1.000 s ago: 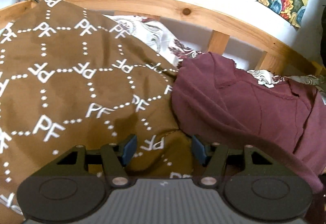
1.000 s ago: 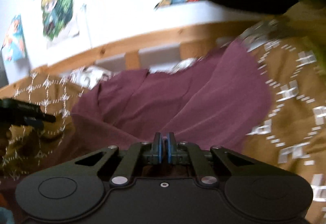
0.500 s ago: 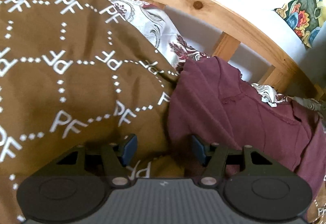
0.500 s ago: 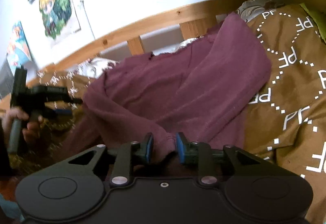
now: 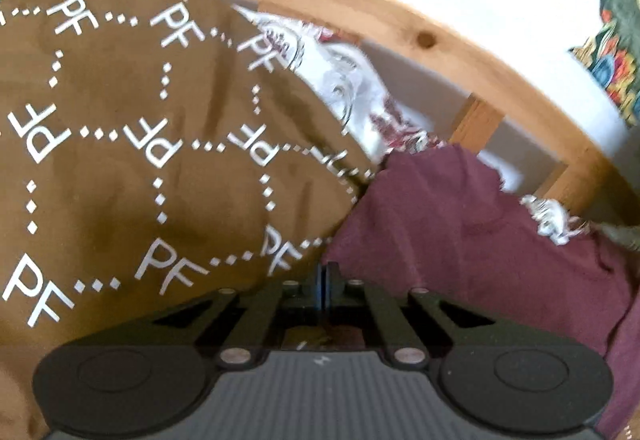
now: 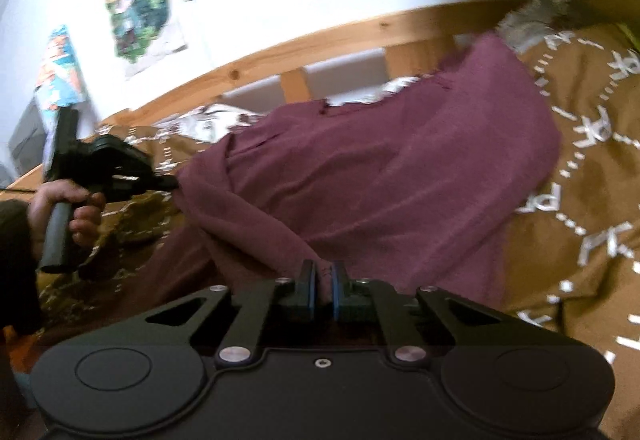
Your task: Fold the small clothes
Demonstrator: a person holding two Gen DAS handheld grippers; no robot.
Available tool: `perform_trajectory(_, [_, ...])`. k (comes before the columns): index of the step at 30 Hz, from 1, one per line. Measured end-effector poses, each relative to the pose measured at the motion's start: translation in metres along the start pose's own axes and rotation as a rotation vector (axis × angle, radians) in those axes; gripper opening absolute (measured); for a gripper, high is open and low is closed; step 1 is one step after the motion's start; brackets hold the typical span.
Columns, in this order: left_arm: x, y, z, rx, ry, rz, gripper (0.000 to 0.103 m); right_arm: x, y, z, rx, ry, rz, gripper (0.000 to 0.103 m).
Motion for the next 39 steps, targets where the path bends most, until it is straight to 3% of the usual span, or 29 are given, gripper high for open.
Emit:
perform_trajectory(3, [0.0,0.003,0.0,0.003,-0.005,-0.017,0.004,0.001,0.002,-0.009,-0.032,-0.04,-0.038,0.006])
perform_trajectory(6, [-0.001,-0.002,0.004,-0.016,0.035,-0.013,0.015,0.001,0.003,-0.012,-0.096,-0.068,-0.091,0.008])
perform_trajectory(7, [0.0,-0.005,0.004,-0.013,0.055,0.0,0.018,0.0,0.002,-0.011,-0.105,-0.065,-0.09,0.015])
perform_trajectory(9, [0.002,-0.013,0.009,-0.003,0.105,0.029,0.036,-0.003,-0.002,-0.007,-0.112,-0.034,-0.067,0.029])
perform_trajectory(11, [0.004,-0.019,0.017,0.012,0.158,0.053,0.044,-0.005,-0.004,0.001,-0.112,0.022,-0.039,0.052])
perform_trajectory(12, [0.006,-0.021,0.021,0.014,0.177,0.052,0.044,-0.006,-0.005,0.004,-0.107,0.049,-0.024,0.055])
perform_trajectory(17, [0.023,-0.027,0.024,0.054,0.182,-0.026,0.044,-0.002,0.0,0.013,-0.061,0.081,0.0,0.055])
perform_trajectory(23, [0.044,-0.033,0.012,0.218,0.14,-0.131,0.044,-0.011,0.011,0.008,-0.004,0.031,0.018,0.055])
perform_trajectory(27, [0.049,-0.026,0.008,0.261,0.123,-0.167,0.038,-0.032,0.035,0.003,-0.014,0.066,-0.001,0.055])
perform_trajectory(28, [0.048,-0.023,0.004,0.27,0.1,-0.174,0.035,-0.04,0.045,0.001,-0.027,0.066,-0.015,0.054])
perform_trajectory(32, [0.044,-0.013,-0.008,0.301,0.007,-0.193,0.029,-0.073,0.092,-0.013,-0.076,0.021,-0.083,0.034])
perform_trajectory(39, [0.04,-0.004,-0.004,0.346,-0.012,-0.211,0.029,-0.089,0.162,-0.033,-0.176,0.001,-0.251,0.031])
Point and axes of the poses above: each gripper's, at about its wrist camera, not at the fingertips, and y roughly the way its jaws point, z to its right, x to its underside, the point moved 2 cm from there along y, roughly the way its jaws point, and after that the axes turned 4 degrees about -x, right-handed, at the moved point
